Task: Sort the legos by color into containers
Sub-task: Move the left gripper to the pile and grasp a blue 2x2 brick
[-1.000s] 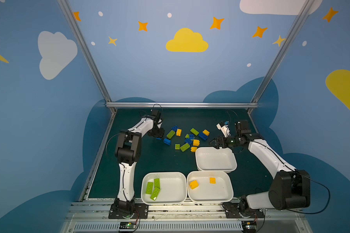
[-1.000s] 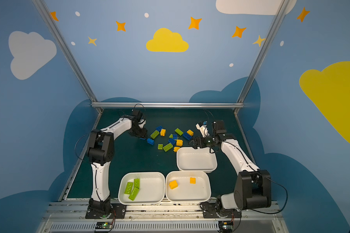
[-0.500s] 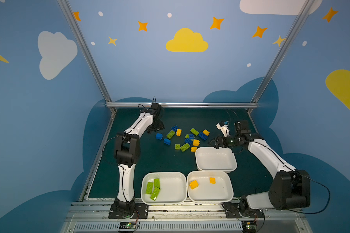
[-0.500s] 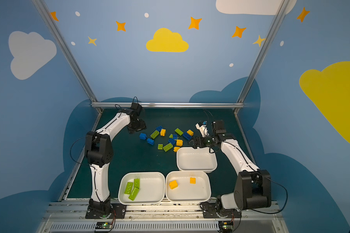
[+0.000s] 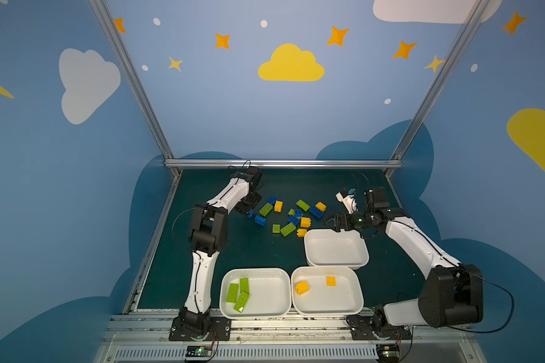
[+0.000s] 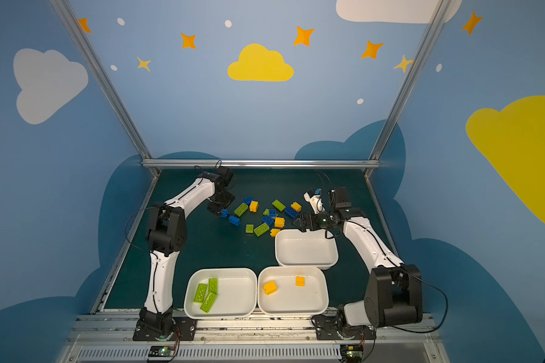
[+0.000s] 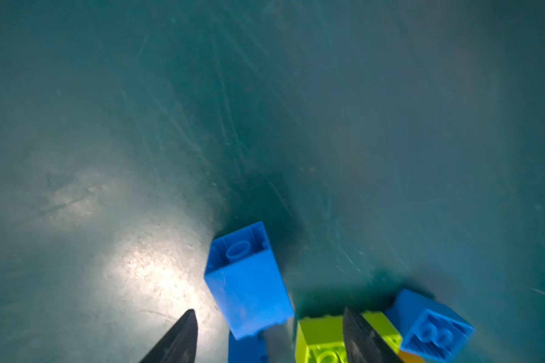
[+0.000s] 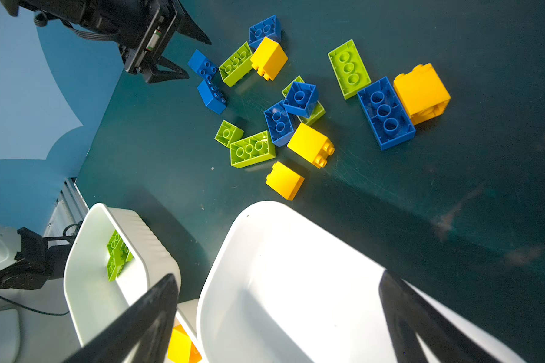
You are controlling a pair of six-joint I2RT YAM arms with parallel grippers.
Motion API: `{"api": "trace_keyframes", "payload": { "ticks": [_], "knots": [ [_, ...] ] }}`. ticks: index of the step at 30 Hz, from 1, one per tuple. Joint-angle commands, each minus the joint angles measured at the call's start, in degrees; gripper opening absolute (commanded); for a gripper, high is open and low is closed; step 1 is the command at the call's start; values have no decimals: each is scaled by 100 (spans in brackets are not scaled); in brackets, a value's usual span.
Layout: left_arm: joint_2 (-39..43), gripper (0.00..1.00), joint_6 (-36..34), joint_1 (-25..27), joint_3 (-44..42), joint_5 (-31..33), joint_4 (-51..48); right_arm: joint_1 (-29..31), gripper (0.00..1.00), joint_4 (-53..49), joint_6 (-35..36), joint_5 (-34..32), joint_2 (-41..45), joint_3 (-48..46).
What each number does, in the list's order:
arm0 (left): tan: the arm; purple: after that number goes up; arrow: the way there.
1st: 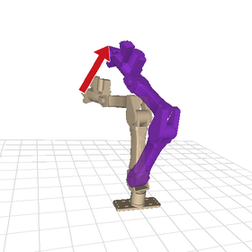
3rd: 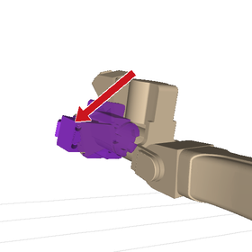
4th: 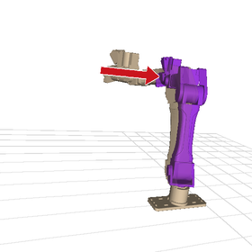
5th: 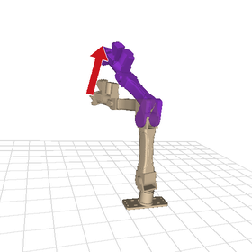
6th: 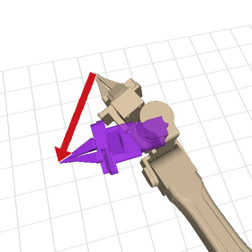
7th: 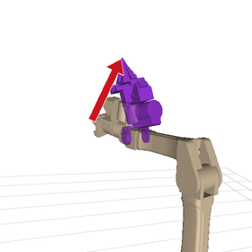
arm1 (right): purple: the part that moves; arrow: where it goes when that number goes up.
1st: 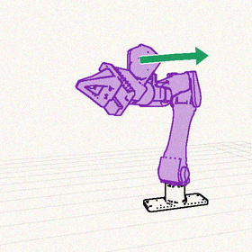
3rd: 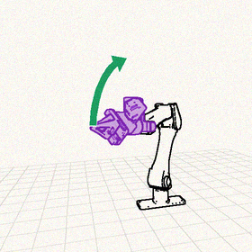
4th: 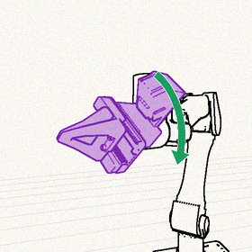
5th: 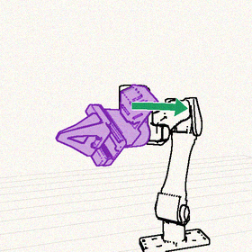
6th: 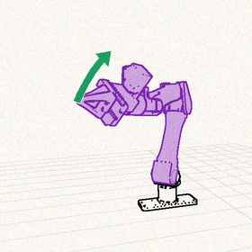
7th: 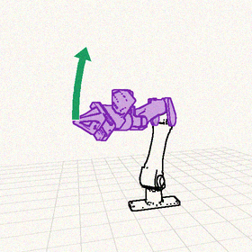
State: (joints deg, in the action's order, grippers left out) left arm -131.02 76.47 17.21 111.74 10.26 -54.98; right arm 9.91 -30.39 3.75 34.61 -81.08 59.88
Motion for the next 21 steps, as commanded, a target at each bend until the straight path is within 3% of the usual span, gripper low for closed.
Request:
{"api": "trace_keyframes", "payload": {
  "ticks": [1,7,14,21],
  "knots": [
    [-101,69,247,-30,-1,99,-158,7,98,21,-11,22,54,-46],
    [-276,55,-26,-110,-30,98,161,8,98,3,3,28,49,-51],
    [-238,31,-333,-157,-21,0,238,-6,98,-33,-1,0,65,-5],
    [244,30,-1526,-152,98,-154,100,-78,99,-112,12,230,107,162]
  ]
}}
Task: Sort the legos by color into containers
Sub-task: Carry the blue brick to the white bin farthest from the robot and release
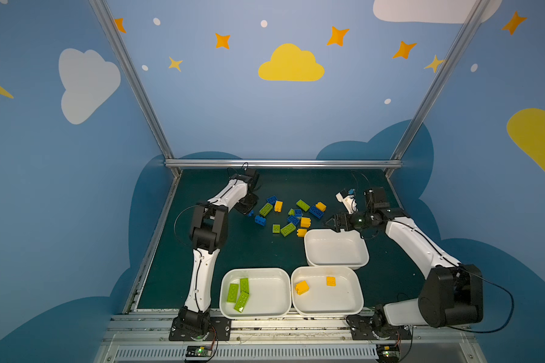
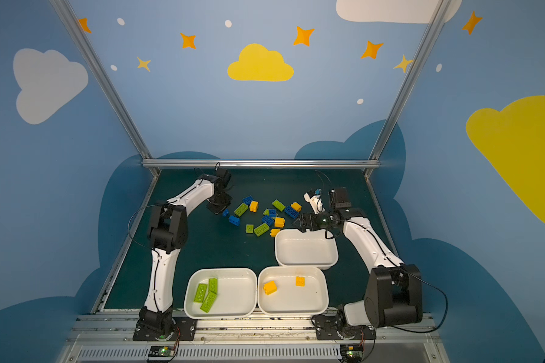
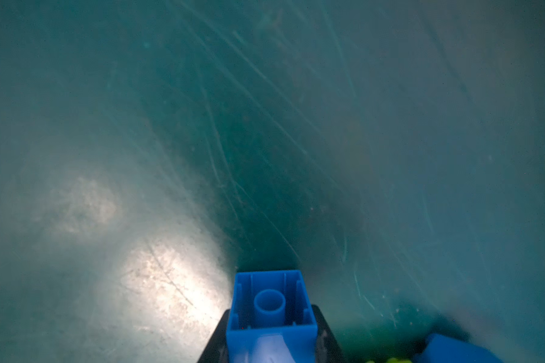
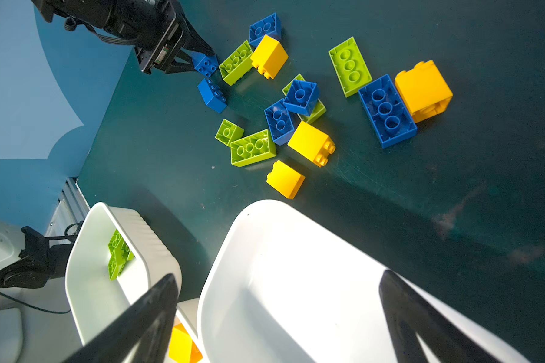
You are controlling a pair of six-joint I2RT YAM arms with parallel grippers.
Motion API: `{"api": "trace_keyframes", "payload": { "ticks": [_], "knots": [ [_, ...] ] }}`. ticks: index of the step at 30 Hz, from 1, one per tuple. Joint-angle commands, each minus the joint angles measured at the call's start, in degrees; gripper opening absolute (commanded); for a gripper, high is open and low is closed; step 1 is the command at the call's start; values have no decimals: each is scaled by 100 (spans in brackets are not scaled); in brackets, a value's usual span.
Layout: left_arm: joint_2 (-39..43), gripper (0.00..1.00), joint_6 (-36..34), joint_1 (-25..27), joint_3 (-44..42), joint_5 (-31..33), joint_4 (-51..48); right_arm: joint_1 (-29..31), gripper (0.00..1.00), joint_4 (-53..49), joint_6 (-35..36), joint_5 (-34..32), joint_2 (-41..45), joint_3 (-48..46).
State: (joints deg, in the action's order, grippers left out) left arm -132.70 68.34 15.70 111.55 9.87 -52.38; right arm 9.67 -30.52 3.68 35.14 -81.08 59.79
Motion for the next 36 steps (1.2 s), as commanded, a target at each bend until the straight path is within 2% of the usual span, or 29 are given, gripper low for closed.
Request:
{"api": "trace_keyframes", "payload": {
  "ticks": [1,7,13,15,19,25,29,33,36],
  "knots": [
    [528,30,-1046,15,88,-293,-154,-70,99,-118,5,228,118,195],
    [1332,31,-2889,459,-2,-1106,-481,-203,99,-121,-164,454,179,200],
    [2080,30,-3893,1321,-687,-2495,102,-407,99,-198,-499,380,296,191],
    [2033,30,-4028,1695,-611,-2696,140,-461,99,-237,-599,384,344,161],
    [1655,30,-4299,2393,-204,-2706,28,-581,99,-304,-721,148,441,39],
    [1055,30,-4364,2995,137,-2694,132,-793,98,-608,-812,-67,528,3],
    [719,31,-4265,3167,189,-2478,79,-810,98,-615,-828,-137,643,-94],
    [684,39,-4193,3162,212,-2366,80,-833,98,-654,-804,-165,770,-202],
    [816,52,-4226,3128,376,-2362,-169,-845,98,-667,-804,-152,837,-258]
  ]
}}
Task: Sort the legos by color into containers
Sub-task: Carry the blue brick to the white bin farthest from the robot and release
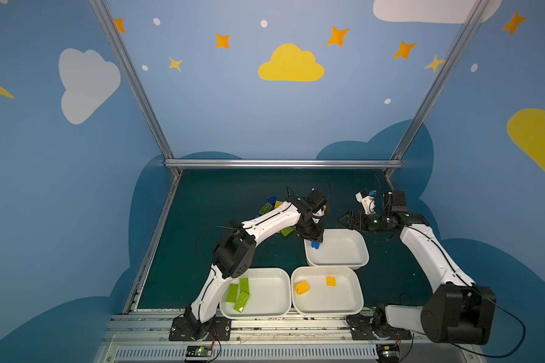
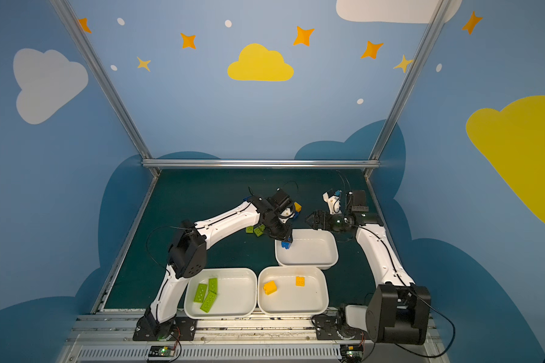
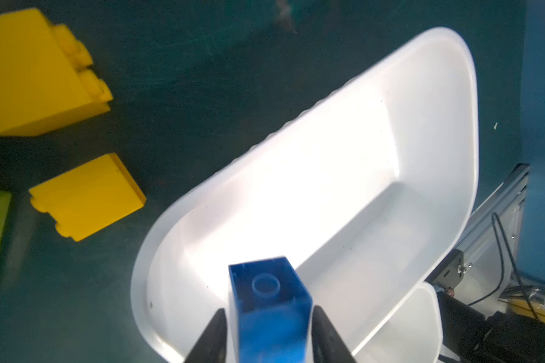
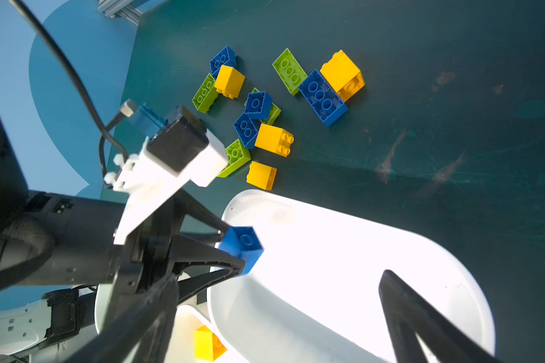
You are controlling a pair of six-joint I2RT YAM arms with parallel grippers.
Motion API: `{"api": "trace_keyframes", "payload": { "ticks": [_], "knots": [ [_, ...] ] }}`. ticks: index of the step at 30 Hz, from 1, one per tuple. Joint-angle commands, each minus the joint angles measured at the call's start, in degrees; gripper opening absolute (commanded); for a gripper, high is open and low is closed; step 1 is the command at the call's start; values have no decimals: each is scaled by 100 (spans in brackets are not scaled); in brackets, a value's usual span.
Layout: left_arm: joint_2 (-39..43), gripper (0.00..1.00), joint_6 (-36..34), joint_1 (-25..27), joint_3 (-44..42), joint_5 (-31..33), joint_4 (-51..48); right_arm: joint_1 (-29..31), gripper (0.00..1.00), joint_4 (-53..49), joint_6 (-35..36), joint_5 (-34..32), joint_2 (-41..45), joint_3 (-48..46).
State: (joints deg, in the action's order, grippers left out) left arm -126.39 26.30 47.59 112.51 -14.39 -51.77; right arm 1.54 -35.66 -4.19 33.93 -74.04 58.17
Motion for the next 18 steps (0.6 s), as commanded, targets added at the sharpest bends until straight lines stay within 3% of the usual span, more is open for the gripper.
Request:
{"api": "trace_keyframes", "payload": {
  "ticks": [1,6,11,18],
  "knots": [
    [253,58,-21,-90,352,66,-347,-29,98,-143,-23,-14,144,-104],
    [656,71,-179,-329,432,530,-905,-24,98,-142,-30,92,198,-120],
    [908,76,-118,-1004,299,1342,-1510,56,98,34,-12,401,300,-222],
    [1378,77,1273,-2101,-809,1650,-245,256,98,256,-56,492,391,-315]
  ]
}}
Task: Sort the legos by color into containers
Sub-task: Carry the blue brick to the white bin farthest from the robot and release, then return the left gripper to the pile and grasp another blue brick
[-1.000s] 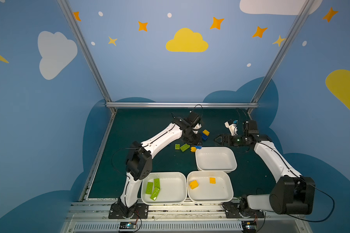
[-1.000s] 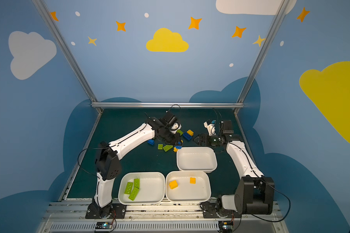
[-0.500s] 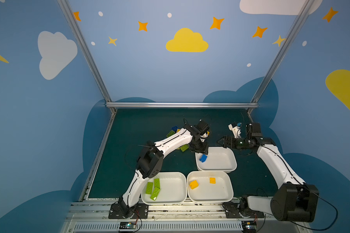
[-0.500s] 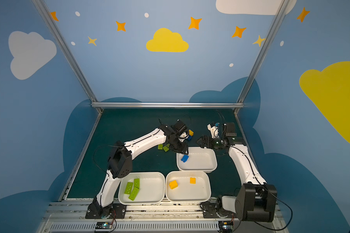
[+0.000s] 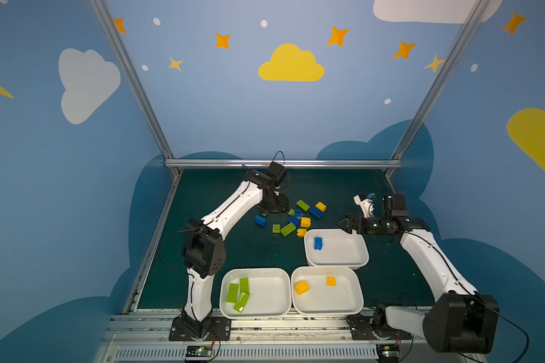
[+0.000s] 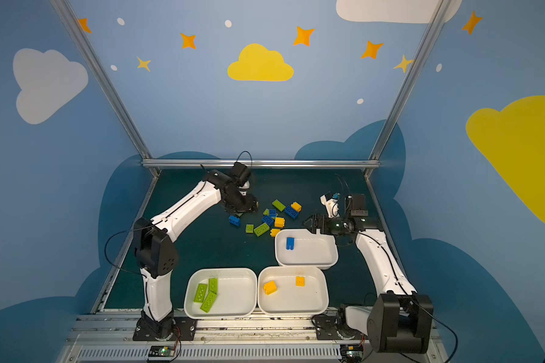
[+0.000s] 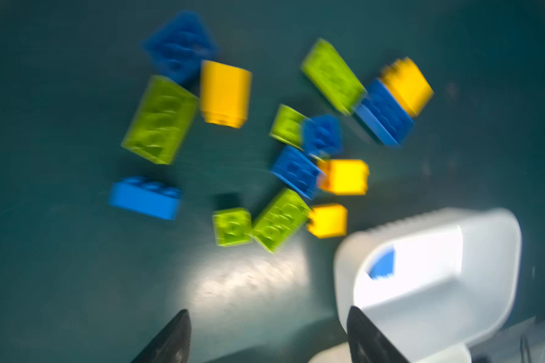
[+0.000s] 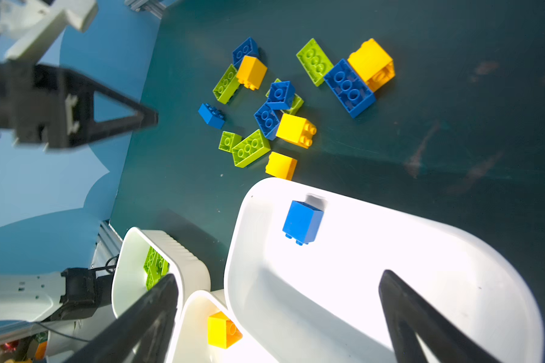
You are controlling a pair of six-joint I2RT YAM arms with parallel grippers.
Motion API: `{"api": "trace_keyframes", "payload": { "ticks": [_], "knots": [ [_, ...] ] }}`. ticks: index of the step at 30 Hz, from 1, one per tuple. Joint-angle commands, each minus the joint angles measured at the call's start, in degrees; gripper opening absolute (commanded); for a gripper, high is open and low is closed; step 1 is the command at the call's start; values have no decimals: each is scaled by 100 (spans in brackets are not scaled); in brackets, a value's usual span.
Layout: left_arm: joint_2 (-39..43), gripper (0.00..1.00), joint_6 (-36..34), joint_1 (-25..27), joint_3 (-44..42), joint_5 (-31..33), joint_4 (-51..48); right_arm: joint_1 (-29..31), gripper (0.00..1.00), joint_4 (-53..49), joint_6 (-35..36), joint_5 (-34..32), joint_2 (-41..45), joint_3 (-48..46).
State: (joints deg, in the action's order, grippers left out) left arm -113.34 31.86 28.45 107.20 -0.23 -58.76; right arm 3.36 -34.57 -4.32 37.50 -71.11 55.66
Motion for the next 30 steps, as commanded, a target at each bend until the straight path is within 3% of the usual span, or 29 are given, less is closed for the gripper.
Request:
{"api": "trace_keyframes", "payload": {
  "ticks": [1,7,13,18,30],
  "knots": [
    [26,77,993,-276,-370,306,599,115,98,179,-70,133,82,-77],
    [-411,77,2476,-486,-313,962,521,235,98,230,-103,99,47,-124],
    [-863,76,3136,-492,-155,1228,294,240,98,276,-113,98,-26,-152],
    [-1106,73,3196,-474,-102,1177,195,245,98,293,-87,100,-89,-186],
    [-1309,54,3257,-380,-454,844,611,236,98,315,-69,95,-208,-178]
  ]
}}
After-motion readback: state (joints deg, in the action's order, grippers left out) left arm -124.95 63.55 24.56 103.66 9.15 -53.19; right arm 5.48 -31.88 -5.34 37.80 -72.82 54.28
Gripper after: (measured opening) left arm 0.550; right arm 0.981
